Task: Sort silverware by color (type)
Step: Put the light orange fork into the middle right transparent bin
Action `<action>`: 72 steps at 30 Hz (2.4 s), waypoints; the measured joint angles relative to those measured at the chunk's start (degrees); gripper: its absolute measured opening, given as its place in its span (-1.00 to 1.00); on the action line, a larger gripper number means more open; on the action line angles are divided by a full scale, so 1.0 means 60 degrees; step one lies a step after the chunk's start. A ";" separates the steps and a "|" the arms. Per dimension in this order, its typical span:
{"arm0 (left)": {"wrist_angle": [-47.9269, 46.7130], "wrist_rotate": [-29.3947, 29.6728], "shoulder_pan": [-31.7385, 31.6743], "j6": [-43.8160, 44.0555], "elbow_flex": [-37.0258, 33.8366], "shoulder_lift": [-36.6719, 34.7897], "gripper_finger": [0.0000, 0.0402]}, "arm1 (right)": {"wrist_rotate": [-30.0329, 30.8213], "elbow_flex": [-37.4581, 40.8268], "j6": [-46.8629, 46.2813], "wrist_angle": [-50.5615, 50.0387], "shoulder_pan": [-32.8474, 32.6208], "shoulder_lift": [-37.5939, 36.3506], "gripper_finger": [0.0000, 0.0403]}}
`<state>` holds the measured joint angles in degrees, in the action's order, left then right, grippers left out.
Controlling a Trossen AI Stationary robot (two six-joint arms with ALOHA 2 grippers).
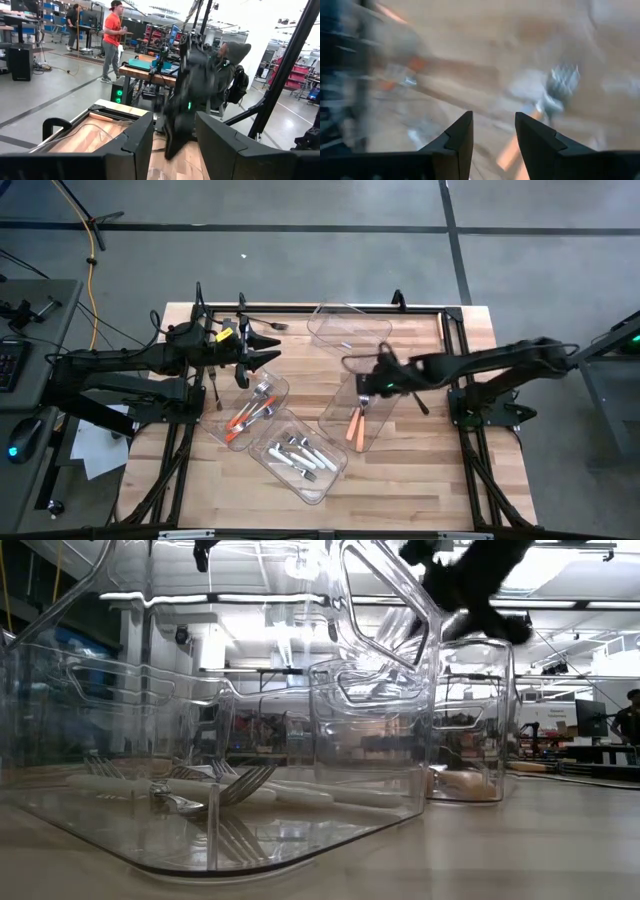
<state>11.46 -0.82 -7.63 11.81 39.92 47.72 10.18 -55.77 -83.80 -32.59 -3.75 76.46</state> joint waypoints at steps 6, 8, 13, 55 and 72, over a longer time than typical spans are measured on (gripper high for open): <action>0.0035 0.0004 -0.0001 0.0004 0.0000 0.0000 -0.32 | 0.2020 -0.0004 0.3389 0.1025 0.0004 -0.2038 -0.35; 0.0067 0.0044 -0.0001 0.0007 0.0000 0.0000 -0.32 | 0.2849 -0.0004 0.5100 0.1497 0.0004 -0.2488 -0.35; 0.0100 0.0076 -0.0001 0.0003 0.0000 0.0000 -0.32 | 0.4473 -0.0004 0.9852 0.3333 0.0022 -0.3090 -0.35; 0.0060 0.0121 -0.0001 0.0000 0.0000 0.0000 -0.32 | -0.0955 -0.0015 1.2937 0.6187 0.0583 -0.3052 -0.35; -0.9949 0.2989 -0.3422 0.0745 0.3482 0.1472 -0.33 | -0.0307 -0.0015 1.2945 0.5885 0.0828 -0.3052 -0.35</action>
<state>-48.24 17.12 -28.16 16.29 60.82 56.56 8.34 -55.86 -6.13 2.72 1.22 58.15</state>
